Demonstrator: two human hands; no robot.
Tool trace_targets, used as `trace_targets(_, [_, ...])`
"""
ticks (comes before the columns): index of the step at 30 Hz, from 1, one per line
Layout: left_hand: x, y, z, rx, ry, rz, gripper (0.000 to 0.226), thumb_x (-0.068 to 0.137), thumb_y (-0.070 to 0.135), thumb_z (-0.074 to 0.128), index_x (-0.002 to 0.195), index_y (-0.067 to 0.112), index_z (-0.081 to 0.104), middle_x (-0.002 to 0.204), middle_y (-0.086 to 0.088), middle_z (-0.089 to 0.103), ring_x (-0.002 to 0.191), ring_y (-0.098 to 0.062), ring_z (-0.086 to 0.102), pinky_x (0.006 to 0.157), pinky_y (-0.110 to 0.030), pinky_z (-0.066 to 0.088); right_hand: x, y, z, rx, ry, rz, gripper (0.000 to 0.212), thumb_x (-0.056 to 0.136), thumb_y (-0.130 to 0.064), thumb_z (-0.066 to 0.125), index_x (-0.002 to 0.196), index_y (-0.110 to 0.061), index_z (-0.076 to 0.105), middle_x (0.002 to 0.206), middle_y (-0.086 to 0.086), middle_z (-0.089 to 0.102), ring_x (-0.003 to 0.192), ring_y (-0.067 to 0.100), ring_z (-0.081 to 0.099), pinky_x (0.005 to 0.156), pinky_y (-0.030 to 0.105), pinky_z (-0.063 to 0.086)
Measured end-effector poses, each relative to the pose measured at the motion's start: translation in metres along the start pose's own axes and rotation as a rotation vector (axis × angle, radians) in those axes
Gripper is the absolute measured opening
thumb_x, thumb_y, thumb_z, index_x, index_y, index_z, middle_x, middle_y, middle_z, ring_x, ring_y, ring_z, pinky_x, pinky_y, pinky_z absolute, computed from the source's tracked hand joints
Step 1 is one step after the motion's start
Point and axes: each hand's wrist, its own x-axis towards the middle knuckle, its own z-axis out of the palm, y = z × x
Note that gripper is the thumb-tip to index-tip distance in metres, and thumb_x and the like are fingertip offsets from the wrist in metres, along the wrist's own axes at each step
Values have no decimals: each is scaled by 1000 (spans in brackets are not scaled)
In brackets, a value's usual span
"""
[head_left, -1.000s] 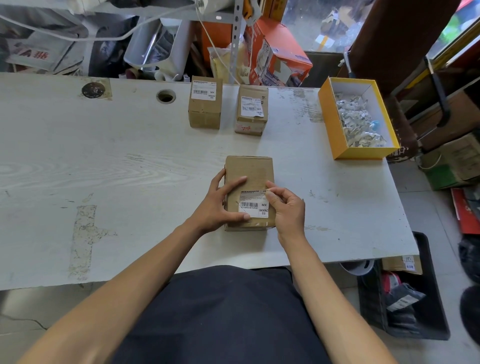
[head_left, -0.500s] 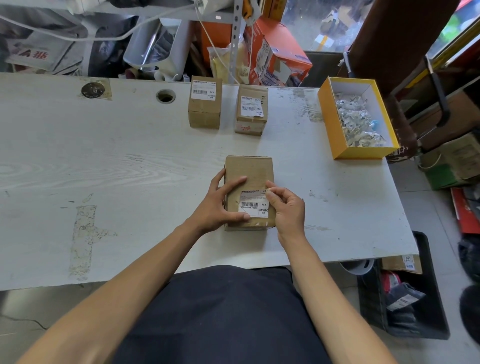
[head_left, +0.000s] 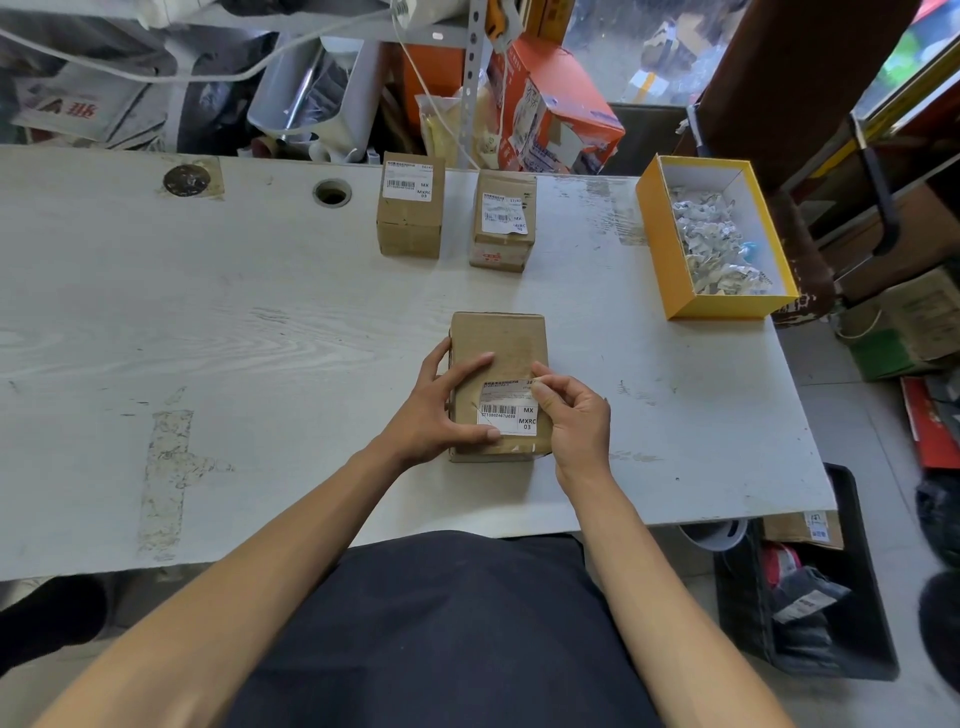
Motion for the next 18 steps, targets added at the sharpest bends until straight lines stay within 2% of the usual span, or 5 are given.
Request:
trace_targets(7, [0,0,0,-8,0,-1,92,56,54,88,138,56,46,156,22,5,145,-12,30,110,-41,45,0,0,1,41,1,11,17,88,6,62,79,-7,68,113,4,72,107,19,68,88,33,57])
trace_targets(13, [0,0,0,-16,-1,-7,91,55,55,88,137,57,46,157,22,5,146,-14,29,110,-43,45,-1,-1,2,35,1,6,15,89,5,62,80,-7,68,112,2,72,103,18,69,81,30,58])
trace_targets(18, [0,0,0,-5,-1,-6,92,55,56,88,137,59,45,157,20,4,146,-14,28,111,-43,44,0,0,2,35,7,13,16,89,5,63,80,-7,68,110,0,73,104,20,69,85,35,58])
